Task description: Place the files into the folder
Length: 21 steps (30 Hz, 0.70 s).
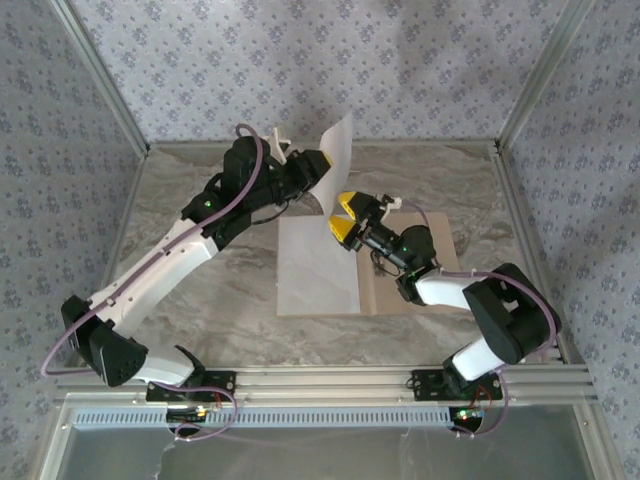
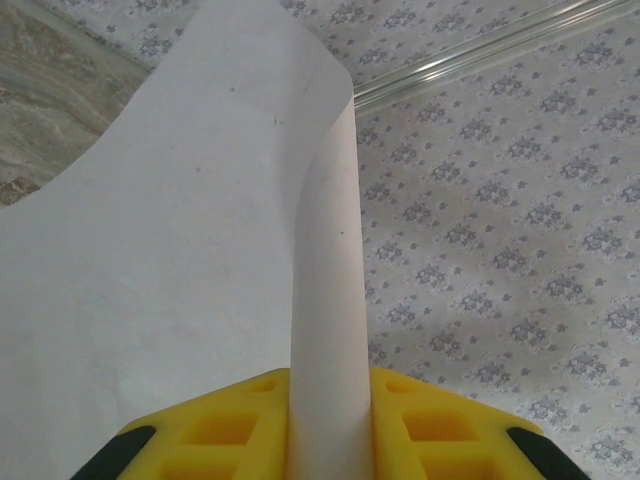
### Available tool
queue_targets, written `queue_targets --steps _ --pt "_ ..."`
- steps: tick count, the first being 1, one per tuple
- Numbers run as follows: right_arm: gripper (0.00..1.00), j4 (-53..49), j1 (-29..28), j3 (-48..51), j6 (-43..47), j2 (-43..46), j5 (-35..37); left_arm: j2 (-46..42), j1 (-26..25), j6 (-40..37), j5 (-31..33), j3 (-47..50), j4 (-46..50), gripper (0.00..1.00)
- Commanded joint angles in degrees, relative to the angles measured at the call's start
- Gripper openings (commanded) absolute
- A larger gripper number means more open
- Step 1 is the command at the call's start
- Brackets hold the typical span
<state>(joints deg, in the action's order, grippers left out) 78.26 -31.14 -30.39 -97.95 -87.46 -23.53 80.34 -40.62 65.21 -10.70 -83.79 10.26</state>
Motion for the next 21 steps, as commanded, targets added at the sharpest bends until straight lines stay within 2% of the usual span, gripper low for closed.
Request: queue_targets --steps 1,9,13,21 --pt "0.94 1.6 -0.3 -1.5 -0.5 -0.4 0.8 0.2 -0.4 0.5 1.2 -3.3 -2.2 0.23" --pt "0.95 1.6 -0.3 -1.6 -1.1 -1.0 1.4 0.4 -0.8 0.7 1.1 -3.5 -2.2 0.23" --pt "0.96 1.6 0.0 -3.4 -2.0 -0.3 1.8 -1.4 -0.7 1.5 1.8 -0.3 -2.9 0.23" --pt "1.00 1.6 3.1 -1.5 -2.7 5.5 4.8 -6.2 0.5 2.3 2.9 5.4 -2.5 0.23"
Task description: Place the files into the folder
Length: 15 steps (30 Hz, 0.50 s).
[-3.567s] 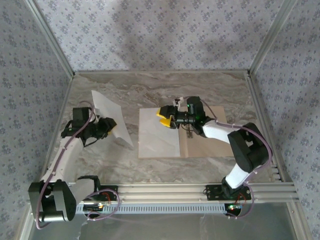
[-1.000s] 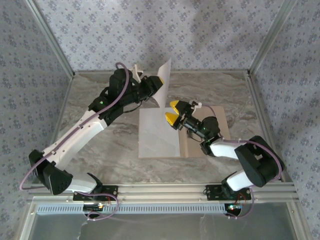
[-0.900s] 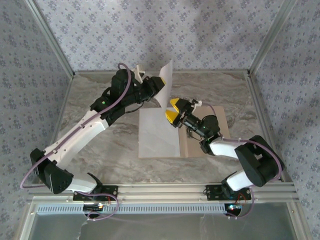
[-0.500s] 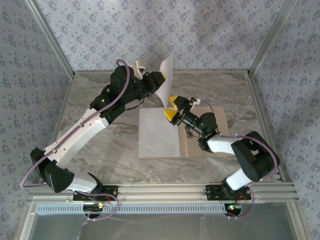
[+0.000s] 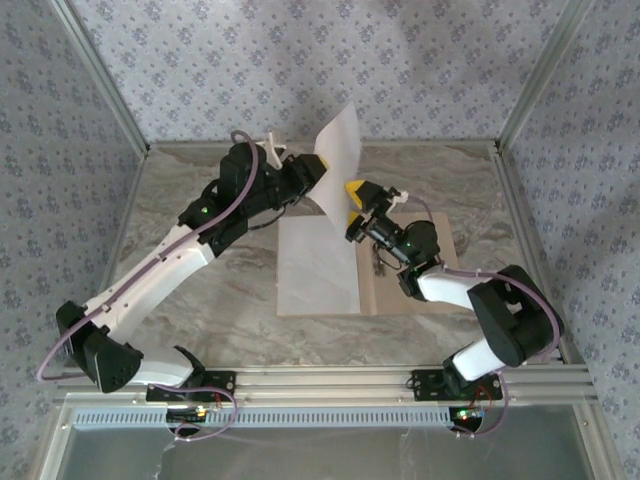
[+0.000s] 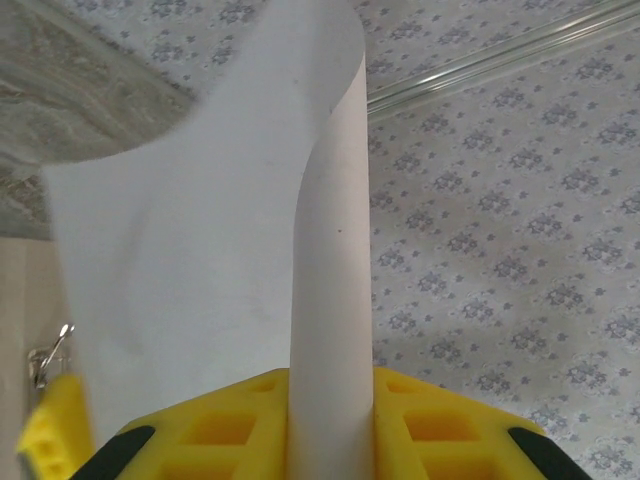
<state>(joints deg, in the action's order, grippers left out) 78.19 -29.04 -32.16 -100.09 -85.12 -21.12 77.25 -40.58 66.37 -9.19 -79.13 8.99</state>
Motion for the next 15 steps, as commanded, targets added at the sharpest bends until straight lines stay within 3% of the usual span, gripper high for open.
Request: queue_targets --steps 1,15 --pt "1.00 1.7 1.4 0.7 -0.4 4.0 2.5 -3.8 0.6 1.3 1.6 1.5 -1.1 0.23" --pt "0.94 1.6 5.2 4.7 -3.7 6.1 1.4 -9.2 2.2 1.7 1.6 8.6 0.9 0.24"
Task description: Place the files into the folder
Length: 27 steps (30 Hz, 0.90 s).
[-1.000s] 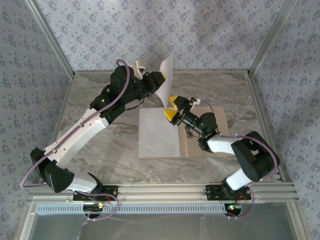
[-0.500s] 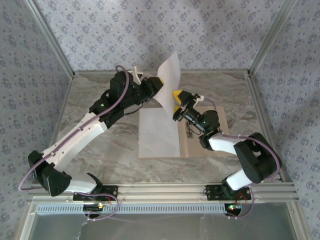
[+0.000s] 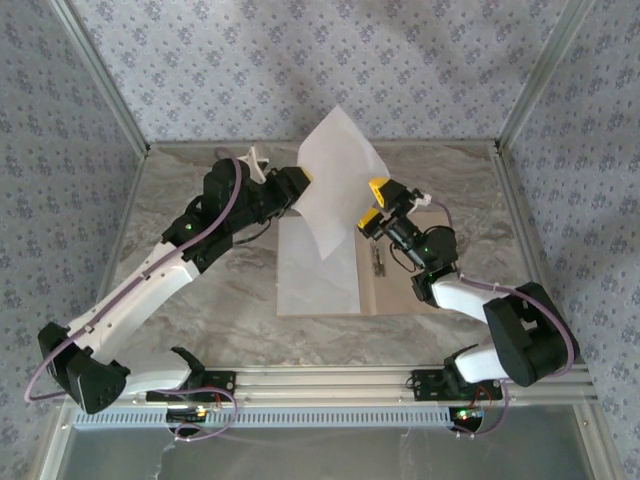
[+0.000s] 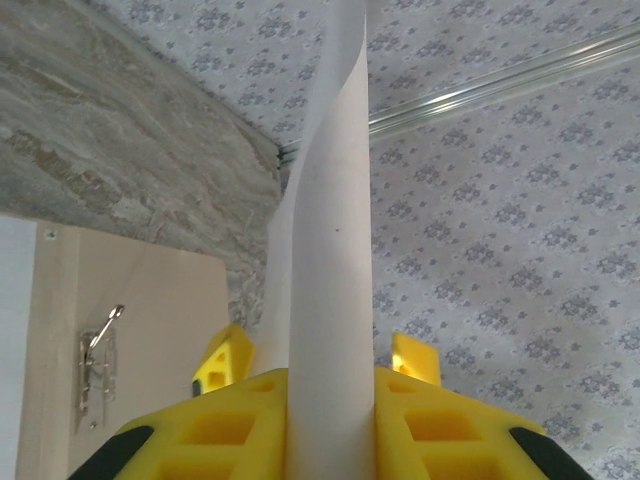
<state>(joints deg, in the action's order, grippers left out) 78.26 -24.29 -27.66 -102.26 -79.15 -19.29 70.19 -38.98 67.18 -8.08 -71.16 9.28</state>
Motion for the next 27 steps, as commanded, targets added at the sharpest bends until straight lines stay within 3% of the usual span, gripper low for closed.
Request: queue_targets --steps 1,10,27 --pt "0.93 1.6 0.6 0.1 -1.8 -0.1 -0.8 -2.3 0.9 1.0 0.3 1.2 0.6 0.24" --pt "0.81 1.5 1.3 -0.5 -2.4 -1.7 -3.8 -4.2 2.5 1.2 -1.2 4.7 1.2 0.24" --pt "0.50 1.6 1.3 -1.1 -1.8 -2.8 -7.2 -5.9 4.6 2.6 -3.2 9.2 -0.4 0.24"
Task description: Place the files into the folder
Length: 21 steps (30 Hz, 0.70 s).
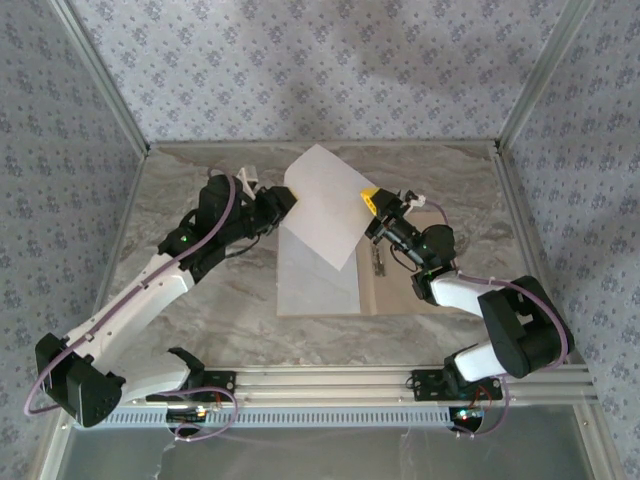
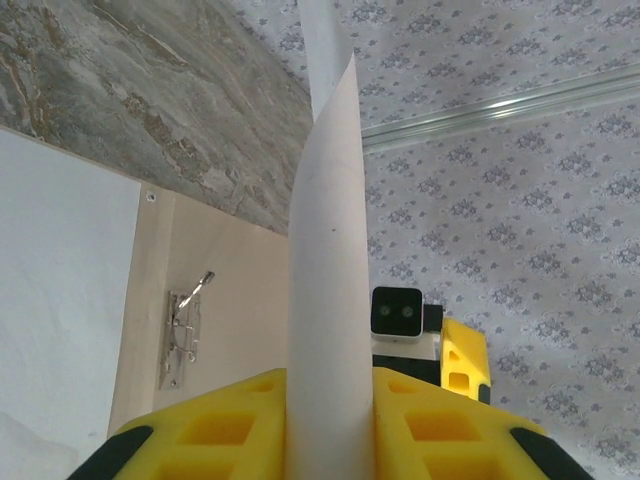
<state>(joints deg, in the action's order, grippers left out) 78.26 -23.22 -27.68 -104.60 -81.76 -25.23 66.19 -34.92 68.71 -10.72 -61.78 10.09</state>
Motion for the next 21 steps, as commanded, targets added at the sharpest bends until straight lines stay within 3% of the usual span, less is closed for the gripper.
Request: queue_targets --steps 1,14,19,21 --pt "0.48 1.6 0.2 -1.2 0.6 -0.2 -1.4 -2.0 0.6 1.1 -0.5 -0.1 -1.2 0.24" --pt "0.28 1.6 -0.1 -2.5 0.6 -0.9 -2.9 -1.3 0.7 0.8 -1.5 -0.3 -1.7 0.24" --pt "0.07 1.6 0.0 -2.4 1.2 -1.3 -3.1 -1.2 0.9 0.4 -1.5 -0.6 -1.4 0.27" --pt "0.00 1.5 0.2 -2.2 1.2 -1.4 -3.5 -1.5 1.1 0.1 -1.5 -0.7 -0.6 0.34"
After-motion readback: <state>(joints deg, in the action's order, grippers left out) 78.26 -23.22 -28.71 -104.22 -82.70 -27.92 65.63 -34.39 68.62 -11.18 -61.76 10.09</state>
